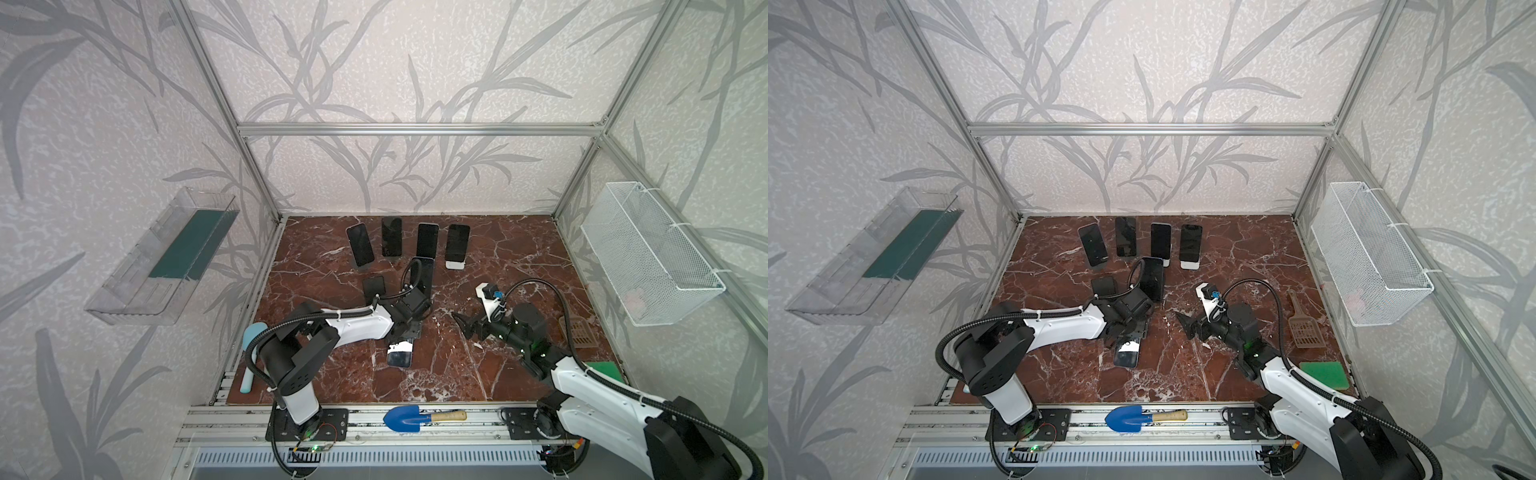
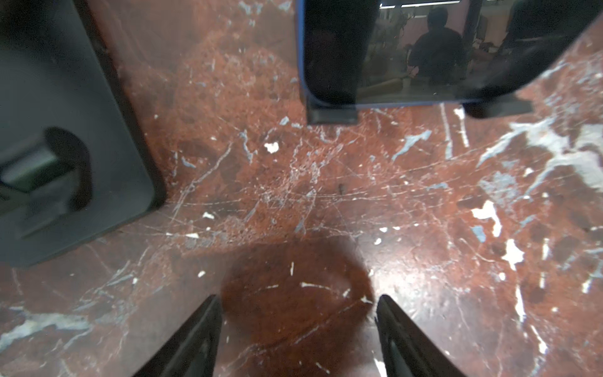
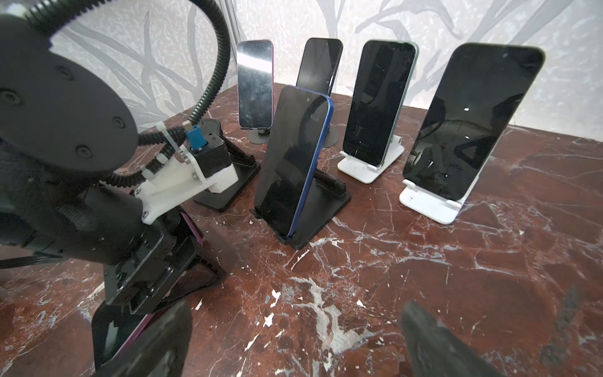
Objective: Remove the phone from the phone stand
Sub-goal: Place the phone at the center of the table.
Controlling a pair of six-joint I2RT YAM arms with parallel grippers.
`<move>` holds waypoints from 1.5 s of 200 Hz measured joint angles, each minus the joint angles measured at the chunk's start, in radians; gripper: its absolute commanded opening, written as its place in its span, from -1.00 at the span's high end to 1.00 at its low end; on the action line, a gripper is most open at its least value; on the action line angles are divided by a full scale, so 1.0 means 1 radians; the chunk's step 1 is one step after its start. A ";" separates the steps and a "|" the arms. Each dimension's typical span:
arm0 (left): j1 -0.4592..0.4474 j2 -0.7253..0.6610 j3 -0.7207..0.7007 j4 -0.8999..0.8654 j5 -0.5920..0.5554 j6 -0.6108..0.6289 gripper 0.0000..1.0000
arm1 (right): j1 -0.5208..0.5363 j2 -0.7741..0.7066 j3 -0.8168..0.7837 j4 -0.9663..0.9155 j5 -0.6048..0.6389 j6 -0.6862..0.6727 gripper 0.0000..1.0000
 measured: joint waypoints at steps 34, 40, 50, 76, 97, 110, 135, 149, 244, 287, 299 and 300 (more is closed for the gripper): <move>0.006 0.028 0.035 -0.010 0.008 0.006 0.12 | 0.000 -0.003 -0.040 0.008 0.013 -0.006 -0.97; 0.008 0.033 0.041 -0.012 0.012 0.007 0.13 | 0.000 -0.003 -0.041 0.008 0.016 -0.008 -0.97; 0.011 0.040 0.050 -0.015 0.013 0.008 0.14 | 0.000 -0.004 -0.041 0.014 0.022 -0.011 -0.97; 0.017 0.045 0.057 -0.017 0.018 0.008 0.13 | 0.000 -0.007 -0.041 0.024 0.031 -0.015 -0.97; 0.017 0.045 0.057 -0.016 0.019 0.008 0.11 | 0.000 -0.009 -0.041 0.025 0.037 -0.018 -0.97; 0.017 0.045 0.057 -0.016 0.020 0.008 0.10 | 0.000 -0.009 -0.041 0.028 0.041 -0.018 -0.97; 0.017 0.045 0.057 -0.016 0.020 0.008 0.10 | 0.000 -0.009 -0.042 0.038 0.043 -0.018 -0.97; 0.017 0.045 0.057 -0.016 0.020 0.009 0.09 | 0.000 -0.013 -0.043 0.039 0.044 -0.018 -0.97; 0.017 0.045 0.058 -0.016 0.024 0.017 -0.18 | 0.000 -0.061 -0.065 0.046 0.051 -0.018 -0.97; 0.017 0.045 0.058 -0.016 0.025 0.020 -0.24 | 0.000 -0.068 -0.069 0.046 0.051 -0.018 -0.97; 0.017 0.045 0.058 -0.015 0.027 0.024 -0.29 | 0.000 -0.069 -0.069 0.046 0.051 -0.018 -0.98; 0.017 0.045 0.058 -0.015 0.027 0.024 -0.29 | 0.000 -0.069 -0.069 0.046 0.051 -0.018 -0.98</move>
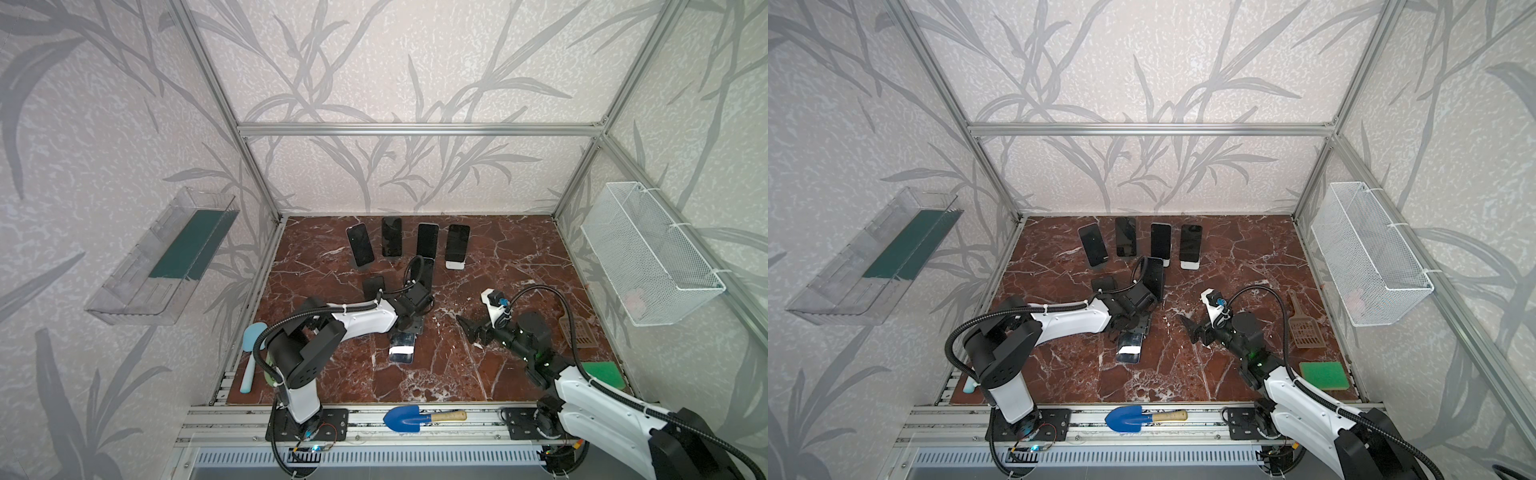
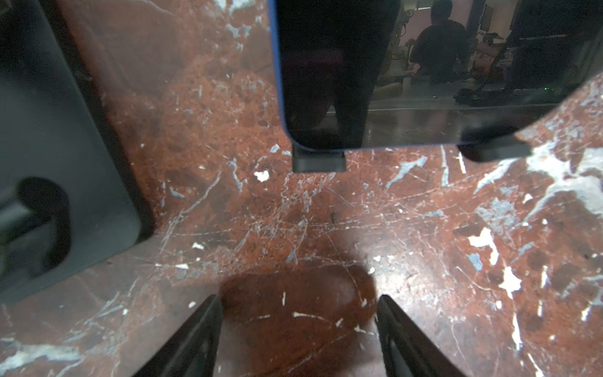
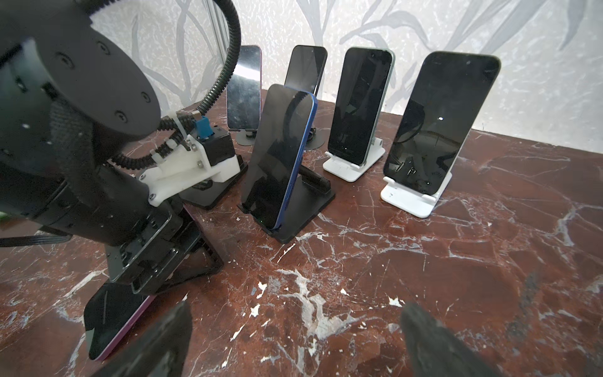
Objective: Remove the phone from the phone stand
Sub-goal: Place the phone at the center of the table.
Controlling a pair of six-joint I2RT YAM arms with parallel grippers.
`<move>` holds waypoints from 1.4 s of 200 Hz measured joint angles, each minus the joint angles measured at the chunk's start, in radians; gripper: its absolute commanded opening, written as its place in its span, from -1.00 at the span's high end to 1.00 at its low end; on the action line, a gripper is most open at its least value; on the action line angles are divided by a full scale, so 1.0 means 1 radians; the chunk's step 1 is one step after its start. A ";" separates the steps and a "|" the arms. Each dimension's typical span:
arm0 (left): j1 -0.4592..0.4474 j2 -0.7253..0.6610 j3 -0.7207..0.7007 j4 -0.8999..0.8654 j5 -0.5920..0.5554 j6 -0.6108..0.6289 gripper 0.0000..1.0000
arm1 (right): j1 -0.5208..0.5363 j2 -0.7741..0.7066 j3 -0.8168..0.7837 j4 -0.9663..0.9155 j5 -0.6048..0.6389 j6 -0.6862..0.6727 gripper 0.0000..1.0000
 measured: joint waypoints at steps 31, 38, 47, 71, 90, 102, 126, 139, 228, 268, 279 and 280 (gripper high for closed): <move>0.001 0.000 0.000 0.002 0.004 0.007 -0.34 | 0.000 -0.006 0.000 0.000 0.000 0.000 -0.97; 0.001 0.000 0.000 0.005 0.005 0.009 -0.36 | 0.000 -0.007 0.000 0.000 0.000 0.000 -0.97; 0.001 0.000 0.000 0.008 0.009 0.010 -0.39 | 0.000 -0.007 -0.001 0.000 0.000 0.000 -0.97; 0.003 0.000 0.000 0.015 0.018 0.014 -0.45 | 0.000 -0.008 -0.002 0.000 0.000 0.000 -0.97; 0.005 0.000 0.000 0.019 0.024 0.021 -0.46 | 0.000 -0.012 -0.002 0.000 0.000 -0.001 -0.98; 0.006 0.000 0.000 0.022 0.026 0.026 -0.47 | 0.000 -0.017 -0.003 0.000 0.001 -0.001 -0.97; 0.006 0.000 0.000 0.024 0.032 0.032 -0.54 | 0.000 -0.020 -0.009 0.003 0.006 -0.002 -0.97; 0.006 0.000 0.000 0.026 0.034 0.033 -0.54 | 0.000 -0.020 -0.011 0.004 0.007 -0.003 -0.97; 0.007 0.000 0.001 0.025 0.037 0.035 -0.42 | 0.000 -0.043 -0.019 0.007 0.009 -0.004 -0.97; 0.008 0.000 0.014 -0.014 0.046 0.012 -0.25 | 0.000 -0.045 -0.020 0.007 0.015 -0.004 -0.97; 0.011 0.000 0.019 -0.031 0.052 0.000 -0.21 | 0.000 -0.047 -0.021 0.008 0.016 -0.004 -0.97; 0.011 0.000 0.020 -0.032 0.053 -0.002 -0.21 | 0.000 -0.047 -0.021 0.008 0.016 -0.004 -0.97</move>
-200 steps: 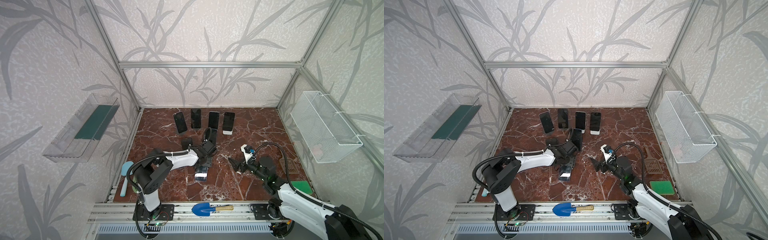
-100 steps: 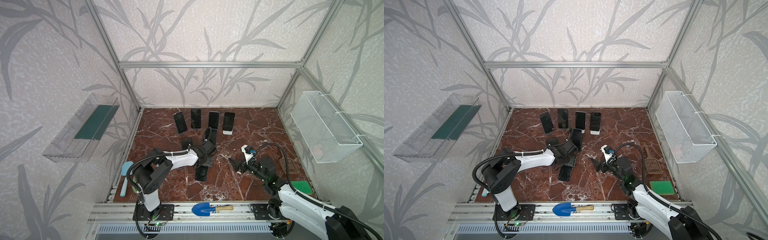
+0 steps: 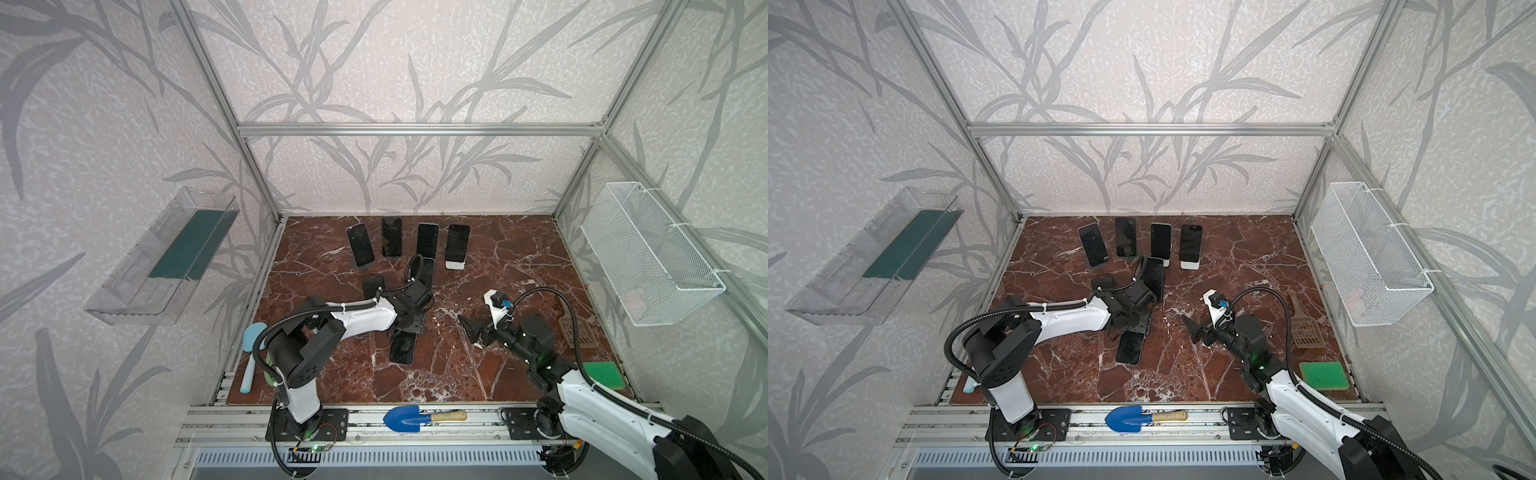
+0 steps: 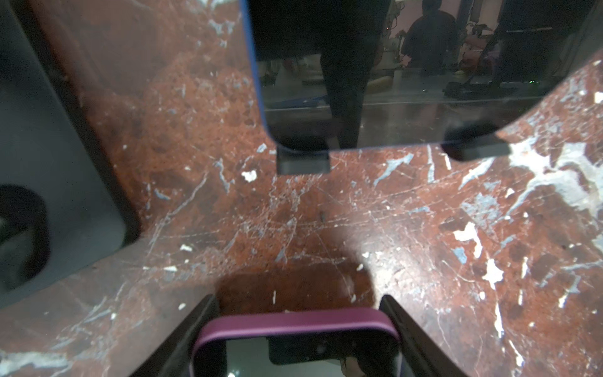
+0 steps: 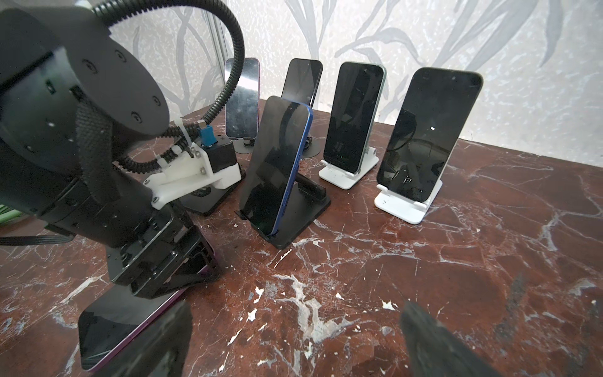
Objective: Remove the phone from the phone stand
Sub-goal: Place the phone at the center of the table.
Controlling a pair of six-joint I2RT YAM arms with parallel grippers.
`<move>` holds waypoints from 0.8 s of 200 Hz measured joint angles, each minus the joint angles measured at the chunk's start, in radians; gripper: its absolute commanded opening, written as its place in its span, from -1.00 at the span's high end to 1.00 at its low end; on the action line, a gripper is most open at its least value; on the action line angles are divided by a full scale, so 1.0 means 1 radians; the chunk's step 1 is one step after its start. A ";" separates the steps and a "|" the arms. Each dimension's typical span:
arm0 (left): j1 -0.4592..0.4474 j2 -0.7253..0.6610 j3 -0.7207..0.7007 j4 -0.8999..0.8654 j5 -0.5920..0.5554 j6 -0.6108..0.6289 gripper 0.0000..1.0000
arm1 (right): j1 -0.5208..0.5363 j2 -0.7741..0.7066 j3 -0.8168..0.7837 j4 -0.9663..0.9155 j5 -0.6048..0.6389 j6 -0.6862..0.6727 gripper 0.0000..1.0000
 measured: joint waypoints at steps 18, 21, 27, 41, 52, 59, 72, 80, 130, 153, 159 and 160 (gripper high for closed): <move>0.008 0.002 0.014 -0.036 0.023 -0.022 -0.21 | 0.000 -0.004 -0.003 0.003 0.002 0.000 -0.97; 0.009 0.003 0.018 -0.043 0.026 -0.026 -0.21 | 0.000 -0.004 -0.004 0.004 0.002 0.000 -0.97; 0.010 0.006 0.024 -0.052 0.031 -0.033 -0.21 | 0.000 -0.004 -0.005 0.005 0.002 0.000 -0.97; 0.016 0.013 0.039 -0.071 0.048 -0.050 -0.21 | 0.000 -0.004 -0.006 0.008 0.002 0.000 -0.97; 0.021 0.014 0.044 -0.078 0.057 -0.063 -0.21 | 0.000 -0.004 -0.008 0.011 0.002 0.000 -0.97; 0.024 0.014 0.045 -0.081 0.063 -0.070 -0.21 | 0.000 -0.004 -0.009 0.013 0.002 0.000 -0.97; 0.031 0.014 0.049 -0.086 0.073 -0.084 -0.21 | 0.000 -0.004 -0.010 0.013 0.002 0.000 -0.97; 0.034 0.015 0.051 -0.088 0.078 -0.090 -0.22 | 0.000 -0.004 -0.010 0.014 0.002 0.000 -0.97; 0.036 0.042 0.092 -0.137 0.085 -0.104 -0.33 | 0.000 -0.006 -0.011 0.014 0.002 -0.003 -0.97; 0.037 0.048 0.100 -0.148 0.085 -0.102 -0.42 | 0.000 -0.006 -0.011 0.014 0.002 -0.009 -0.97; 0.036 0.048 0.100 -0.148 0.085 -0.102 -0.44 | 0.000 -0.007 -0.011 0.014 0.002 -0.011 -0.97; 0.036 0.048 0.100 -0.148 0.085 -0.102 -0.45 | 0.000 -0.007 -0.011 0.014 0.003 -0.011 -0.97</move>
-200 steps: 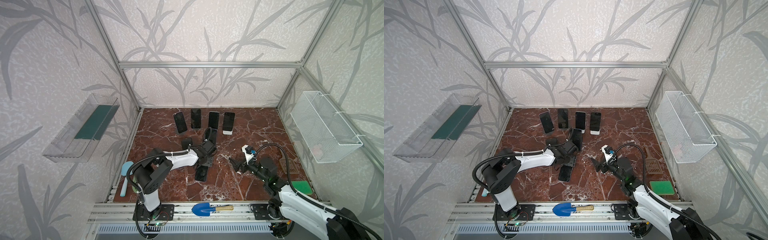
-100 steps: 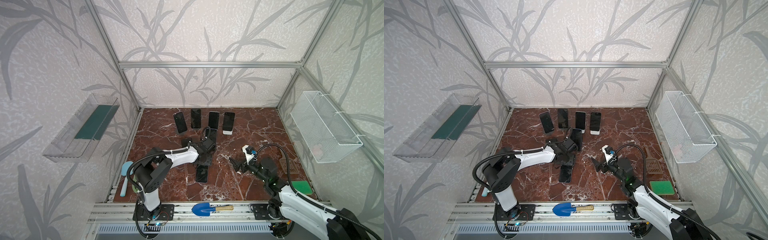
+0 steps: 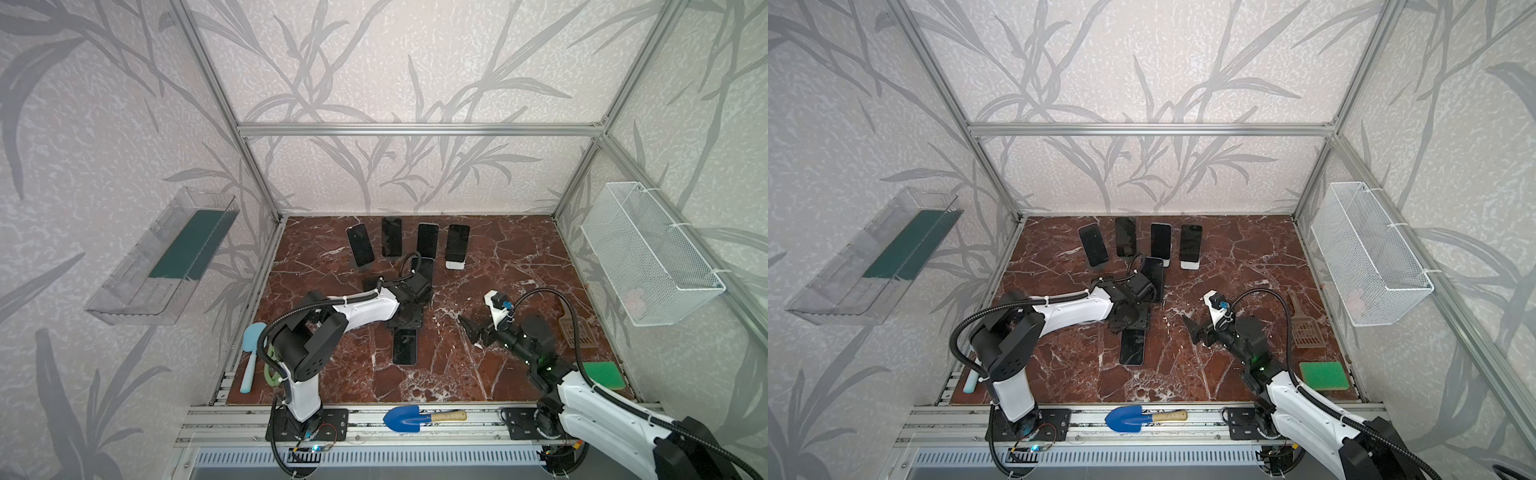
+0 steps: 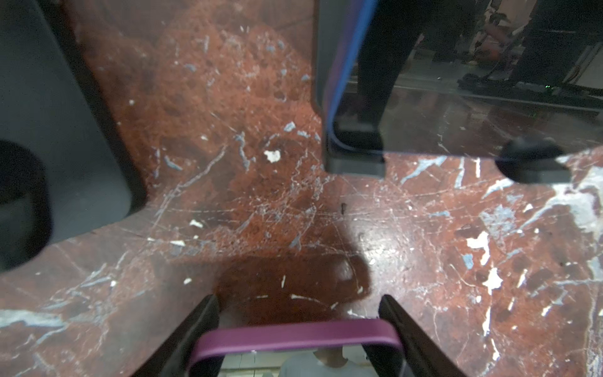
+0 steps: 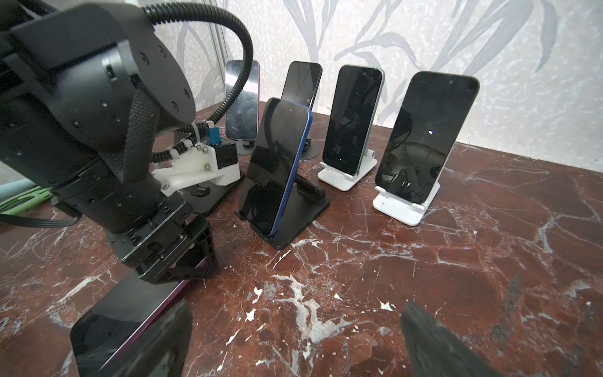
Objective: Remove the phone from the phone stand
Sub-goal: Place the phone at the center of the table.
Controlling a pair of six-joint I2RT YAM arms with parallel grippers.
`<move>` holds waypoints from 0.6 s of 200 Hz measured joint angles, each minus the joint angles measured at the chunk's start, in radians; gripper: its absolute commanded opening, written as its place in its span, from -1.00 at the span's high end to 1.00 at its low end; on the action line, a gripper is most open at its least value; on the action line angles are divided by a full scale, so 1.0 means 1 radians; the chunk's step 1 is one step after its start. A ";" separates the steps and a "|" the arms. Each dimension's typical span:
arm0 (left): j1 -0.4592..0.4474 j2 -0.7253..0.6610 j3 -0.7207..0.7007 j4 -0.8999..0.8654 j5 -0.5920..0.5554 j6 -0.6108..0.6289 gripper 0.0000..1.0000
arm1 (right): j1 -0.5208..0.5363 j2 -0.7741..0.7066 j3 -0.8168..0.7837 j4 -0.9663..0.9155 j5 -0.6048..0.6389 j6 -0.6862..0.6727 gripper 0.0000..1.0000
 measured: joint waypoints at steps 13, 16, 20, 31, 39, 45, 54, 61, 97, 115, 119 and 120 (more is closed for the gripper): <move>0.000 -0.002 -0.002 0.001 -0.003 0.000 -0.54 | 0.000 -0.003 0.000 0.000 0.000 -0.005 -0.97; 0.000 -0.002 -0.004 0.002 -0.005 -0.001 -0.55 | 0.000 -0.004 0.000 0.000 0.000 -0.005 -0.97; 0.000 -0.003 -0.006 0.003 -0.006 0.000 -0.57 | 0.000 -0.006 0.000 0.000 0.001 -0.006 -0.97; 0.000 -0.006 -0.011 0.009 -0.010 -0.002 -0.58 | 0.000 -0.006 0.000 0.000 0.004 -0.007 -0.97; 0.000 -0.008 -0.015 0.014 -0.010 -0.002 -0.59 | 0.000 -0.006 0.000 0.000 0.006 -0.008 -0.97; 0.000 -0.011 -0.019 0.019 -0.011 -0.003 -0.59 | 0.000 -0.006 0.000 0.000 0.006 -0.008 -0.97; 0.000 -0.017 -0.027 0.026 -0.014 -0.004 -0.61 | 0.000 -0.006 0.000 0.000 0.006 -0.008 -0.97; 0.000 -0.022 -0.034 0.032 -0.016 -0.004 -0.62 | 0.000 -0.006 0.000 0.000 0.006 -0.008 -0.97; 0.000 -0.041 -0.059 0.048 -0.029 -0.011 -0.64 | 0.000 -0.006 0.000 0.000 0.006 -0.011 -0.97; 0.000 -0.067 -0.085 0.049 -0.038 -0.017 -0.64 | 0.000 -0.006 0.000 0.000 0.006 -0.011 -0.97; -0.001 -0.076 -0.093 0.049 -0.041 -0.018 -0.65 | 0.000 -0.006 -0.001 0.001 0.006 -0.011 -0.97; -0.001 -0.078 -0.094 0.048 -0.042 -0.018 -0.65 | 0.000 -0.006 -0.001 0.001 0.006 -0.011 -0.97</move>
